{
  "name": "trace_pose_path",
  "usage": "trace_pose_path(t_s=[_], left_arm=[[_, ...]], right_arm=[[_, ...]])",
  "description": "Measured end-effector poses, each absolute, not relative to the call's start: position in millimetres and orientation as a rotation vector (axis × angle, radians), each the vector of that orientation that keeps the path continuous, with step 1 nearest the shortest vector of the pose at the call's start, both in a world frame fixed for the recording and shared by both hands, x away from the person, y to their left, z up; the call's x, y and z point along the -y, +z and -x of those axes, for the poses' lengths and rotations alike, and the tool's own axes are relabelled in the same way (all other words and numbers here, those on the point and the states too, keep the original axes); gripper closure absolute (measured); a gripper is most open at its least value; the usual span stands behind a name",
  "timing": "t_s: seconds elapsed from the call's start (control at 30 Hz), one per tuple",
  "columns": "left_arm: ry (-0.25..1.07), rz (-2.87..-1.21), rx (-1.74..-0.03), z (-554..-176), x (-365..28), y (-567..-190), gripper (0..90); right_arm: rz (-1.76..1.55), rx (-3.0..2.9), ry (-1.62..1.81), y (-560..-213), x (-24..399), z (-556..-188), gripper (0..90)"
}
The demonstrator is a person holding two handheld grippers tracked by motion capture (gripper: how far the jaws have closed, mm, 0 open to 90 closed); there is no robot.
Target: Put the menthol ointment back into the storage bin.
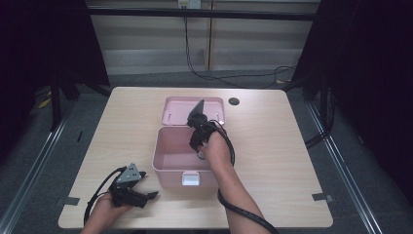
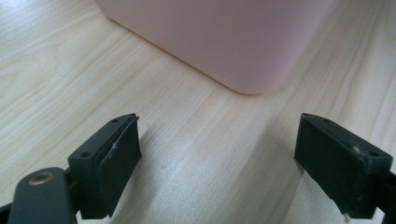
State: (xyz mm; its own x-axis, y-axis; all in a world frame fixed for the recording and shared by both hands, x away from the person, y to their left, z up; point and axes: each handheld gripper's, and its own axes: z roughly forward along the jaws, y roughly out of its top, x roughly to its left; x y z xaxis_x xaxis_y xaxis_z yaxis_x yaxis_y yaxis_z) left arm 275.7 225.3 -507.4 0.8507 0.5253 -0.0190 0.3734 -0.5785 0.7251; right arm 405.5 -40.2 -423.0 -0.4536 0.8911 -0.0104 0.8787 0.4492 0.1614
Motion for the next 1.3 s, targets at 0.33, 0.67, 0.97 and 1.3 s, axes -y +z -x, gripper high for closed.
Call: trace_pose_path(t_s=[0.33, 0.67, 0.97, 1.3], left_arm=[[0.253, -2.252, -0.648, -276, -225, -507, 13.8], [0.252, -2.255, -0.649, -276, -225, -507, 13.8], [0.246, -2.253, -0.647, -276, -226, -507, 13.8], [0.25, -2.253, -0.648, -276, -225, -507, 13.8]], right_arm=[[-1.586, -2.59, 0.185, -417, 40, -405, 43.1], [-1.592, -2.596, 0.178, -409, 44, -404, 39.9], [-1.589, -2.603, 0.175, -400, 47, -403, 33.8], [-1.549, -2.652, 0.174, -390, 44, -399, 27.3]])
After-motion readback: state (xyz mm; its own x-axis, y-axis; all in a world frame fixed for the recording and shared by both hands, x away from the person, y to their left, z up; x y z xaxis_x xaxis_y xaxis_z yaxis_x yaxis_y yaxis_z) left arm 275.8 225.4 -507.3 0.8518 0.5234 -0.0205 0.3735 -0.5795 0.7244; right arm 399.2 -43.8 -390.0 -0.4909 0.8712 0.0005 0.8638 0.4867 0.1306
